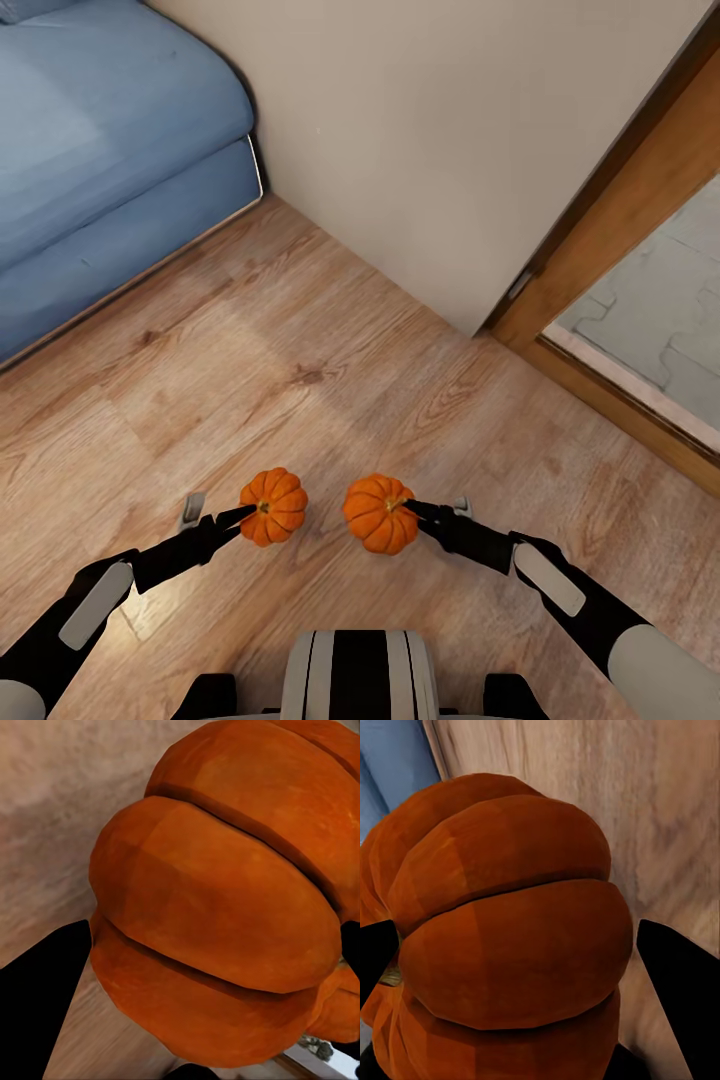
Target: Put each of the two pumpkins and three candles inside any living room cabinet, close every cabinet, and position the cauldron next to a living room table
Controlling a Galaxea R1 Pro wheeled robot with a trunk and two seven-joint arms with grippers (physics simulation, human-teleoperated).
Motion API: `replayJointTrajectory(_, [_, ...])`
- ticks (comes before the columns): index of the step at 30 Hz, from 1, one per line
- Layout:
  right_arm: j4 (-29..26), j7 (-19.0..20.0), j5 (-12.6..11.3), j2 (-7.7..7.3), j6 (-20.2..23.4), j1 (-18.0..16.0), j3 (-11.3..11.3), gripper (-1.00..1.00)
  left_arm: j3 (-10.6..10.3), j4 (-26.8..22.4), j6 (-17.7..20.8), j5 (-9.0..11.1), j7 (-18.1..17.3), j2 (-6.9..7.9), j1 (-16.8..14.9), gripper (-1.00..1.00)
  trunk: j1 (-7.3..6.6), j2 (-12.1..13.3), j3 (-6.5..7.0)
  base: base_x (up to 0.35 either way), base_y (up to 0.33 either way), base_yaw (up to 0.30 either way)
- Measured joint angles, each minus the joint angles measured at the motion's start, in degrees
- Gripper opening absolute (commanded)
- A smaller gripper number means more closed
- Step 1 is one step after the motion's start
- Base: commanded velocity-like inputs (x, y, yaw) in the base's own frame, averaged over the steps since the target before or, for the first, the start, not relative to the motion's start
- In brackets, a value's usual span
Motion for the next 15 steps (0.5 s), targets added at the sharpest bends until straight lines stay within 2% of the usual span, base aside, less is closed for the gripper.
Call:
replayJointTrajectory(3, [0.1, 2.5, 2.0, -0.10, -0.2, 0.0, 0.2, -1.00, 0.0, 0.1, 0.0, -0.1, -0.4, 0.00, 0.0, -1.00, 0.00, 0.0, 0.00, 0.000, 0.000, 0.000])
replayJointTrajectory(6, [0.1, 3.3, 3.5, -0.13, -0.1, 0.0, 0.1, -1.00, 0.0, 0.2, 0.1, 0.0, -0.5, 0.03, 0.0, -1.00, -0.08, 0.0, 0.66, 0.000, 0.000, 0.000])
replayJointTrajectory(15, [0.1, 3.6, 4.0, -0.28, -0.1, 0.0, 0.1, -1.00, 0.0, 0.1, 0.1, 0.0, -0.6, 0.08, 0.0, -1.00, -0.31, 0.2, 2.65, 0.000, 0.000, 0.000])
